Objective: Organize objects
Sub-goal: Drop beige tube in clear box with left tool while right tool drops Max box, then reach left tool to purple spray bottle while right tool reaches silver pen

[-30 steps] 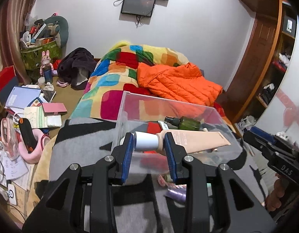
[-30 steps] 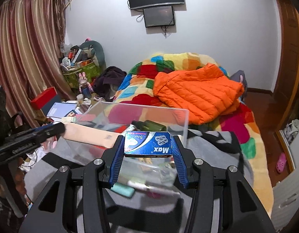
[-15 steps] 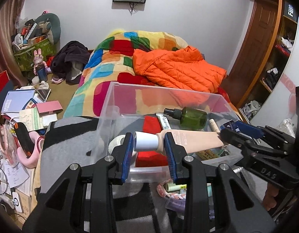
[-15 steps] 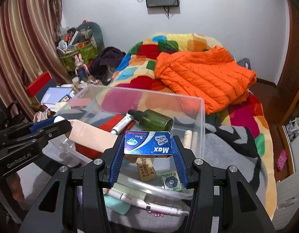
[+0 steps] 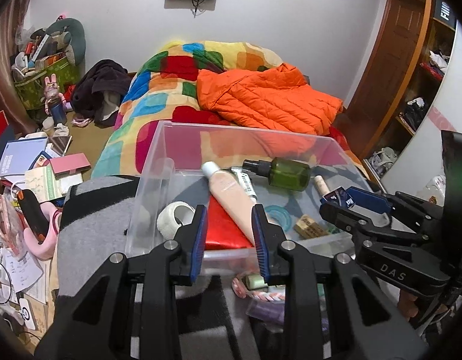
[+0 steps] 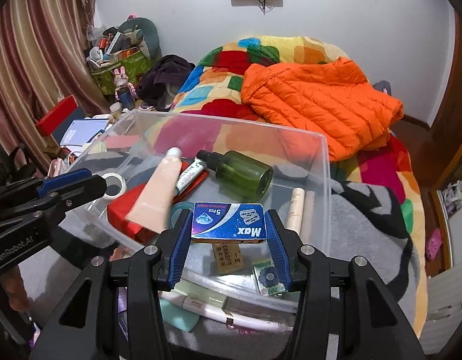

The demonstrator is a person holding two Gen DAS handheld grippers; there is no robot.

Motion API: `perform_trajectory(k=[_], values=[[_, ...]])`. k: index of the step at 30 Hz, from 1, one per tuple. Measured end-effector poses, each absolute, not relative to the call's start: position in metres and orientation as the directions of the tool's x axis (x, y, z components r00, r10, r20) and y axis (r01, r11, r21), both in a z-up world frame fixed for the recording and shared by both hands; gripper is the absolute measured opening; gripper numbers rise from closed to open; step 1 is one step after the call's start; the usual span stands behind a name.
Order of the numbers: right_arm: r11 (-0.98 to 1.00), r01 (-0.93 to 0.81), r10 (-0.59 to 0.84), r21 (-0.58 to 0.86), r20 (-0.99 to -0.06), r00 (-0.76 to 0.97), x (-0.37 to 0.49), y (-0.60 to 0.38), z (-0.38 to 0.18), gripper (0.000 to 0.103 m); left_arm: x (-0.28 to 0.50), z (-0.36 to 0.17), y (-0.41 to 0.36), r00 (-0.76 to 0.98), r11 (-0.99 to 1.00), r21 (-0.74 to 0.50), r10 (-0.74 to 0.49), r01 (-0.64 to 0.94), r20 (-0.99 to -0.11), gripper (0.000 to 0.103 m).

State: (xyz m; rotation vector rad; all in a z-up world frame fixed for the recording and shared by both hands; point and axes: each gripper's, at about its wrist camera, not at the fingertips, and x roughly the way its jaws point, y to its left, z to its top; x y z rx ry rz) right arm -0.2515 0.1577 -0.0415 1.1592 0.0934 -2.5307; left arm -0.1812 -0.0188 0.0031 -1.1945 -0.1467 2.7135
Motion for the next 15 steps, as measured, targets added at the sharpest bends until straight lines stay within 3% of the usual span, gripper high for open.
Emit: perform_trajectory(k=[1,6,15], values=[[-0.934,0.346,-0.295,0.09,-0.739,-0.606,-0.249,0.159,-0.039,0.045,-0.178,0.005,-0.018,-0.665,-0.979,-0.163,0.204,-0.124,-0.719,0.032],[-0.929,0.356,-0.318,0.102,-0.711,-0.627,-0.235,0.168,-0.024,0.046,-0.156,0.013,-0.013,-0.691,-0.978,-0.163,0.208,-0.131,-0.693,0.064],[-0.936,0.343,-0.302,0.082,-0.687,-0.661,-0.197,0.203,-0.021,0.054,-0.124,-0.011,0.03,-0.663,-0.977,-0.121,0.206,-0.173,-0.72,0.083]])
